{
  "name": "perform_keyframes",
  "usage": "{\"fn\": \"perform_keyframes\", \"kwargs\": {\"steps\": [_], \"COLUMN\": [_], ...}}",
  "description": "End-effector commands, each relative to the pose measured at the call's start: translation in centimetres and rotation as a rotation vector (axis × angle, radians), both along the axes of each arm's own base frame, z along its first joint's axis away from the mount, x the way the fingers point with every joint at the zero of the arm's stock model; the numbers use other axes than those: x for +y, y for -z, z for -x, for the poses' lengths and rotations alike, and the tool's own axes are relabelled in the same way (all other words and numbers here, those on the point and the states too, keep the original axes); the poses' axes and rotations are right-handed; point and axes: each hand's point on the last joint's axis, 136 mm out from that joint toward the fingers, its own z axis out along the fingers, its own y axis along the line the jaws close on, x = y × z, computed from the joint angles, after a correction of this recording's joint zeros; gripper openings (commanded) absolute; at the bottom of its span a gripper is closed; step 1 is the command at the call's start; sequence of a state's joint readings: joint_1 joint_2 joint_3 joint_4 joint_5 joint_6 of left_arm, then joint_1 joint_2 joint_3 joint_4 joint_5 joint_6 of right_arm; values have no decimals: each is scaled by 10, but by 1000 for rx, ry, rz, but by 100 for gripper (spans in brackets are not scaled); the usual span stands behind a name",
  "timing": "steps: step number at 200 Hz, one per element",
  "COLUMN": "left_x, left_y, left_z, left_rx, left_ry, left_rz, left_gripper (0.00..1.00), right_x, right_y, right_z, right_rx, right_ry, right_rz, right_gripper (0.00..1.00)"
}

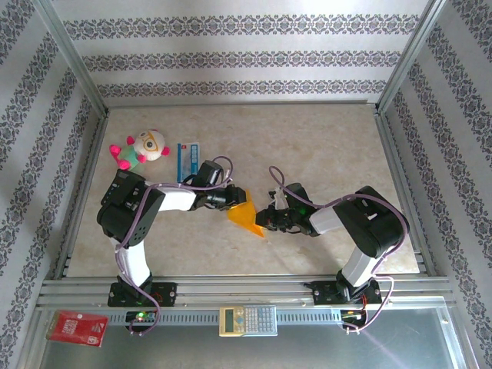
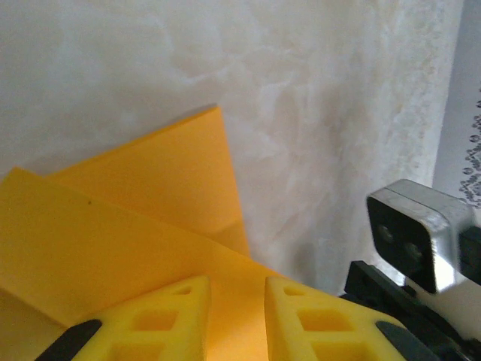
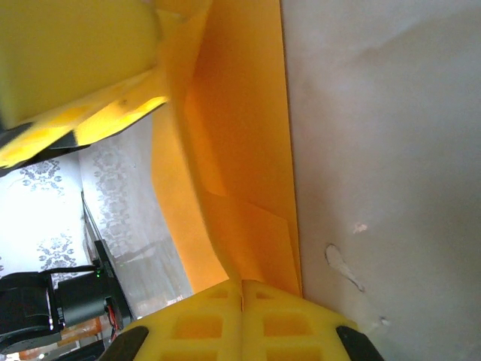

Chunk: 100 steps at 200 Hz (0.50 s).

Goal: Fold a paper plane with a square sheet of paper (pick it up from the middle)
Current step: Fourth fold the wing at the center of the table.

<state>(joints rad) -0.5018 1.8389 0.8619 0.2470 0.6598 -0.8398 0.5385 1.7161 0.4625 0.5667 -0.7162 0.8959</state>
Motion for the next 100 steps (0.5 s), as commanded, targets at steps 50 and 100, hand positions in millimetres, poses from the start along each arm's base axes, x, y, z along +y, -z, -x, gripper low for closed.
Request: {"fn": "perform_keyframes", "kwargs": {"steps": [50,100], "left_x": [-26,-30], "left_y": [-46,-33], "left_z": [6,7], "left_rx": [-101,-86], "left_ry": [68,77], "left_rz": [130,93], "left_gripper": [29,29], "right_x": [-9,-9], "right_y": [39,40], "right_z": [3,3], "right_rx": [39,39], "right_ry": [43,40], "right_rz": [134,134], "right_gripper": [5,5]}}
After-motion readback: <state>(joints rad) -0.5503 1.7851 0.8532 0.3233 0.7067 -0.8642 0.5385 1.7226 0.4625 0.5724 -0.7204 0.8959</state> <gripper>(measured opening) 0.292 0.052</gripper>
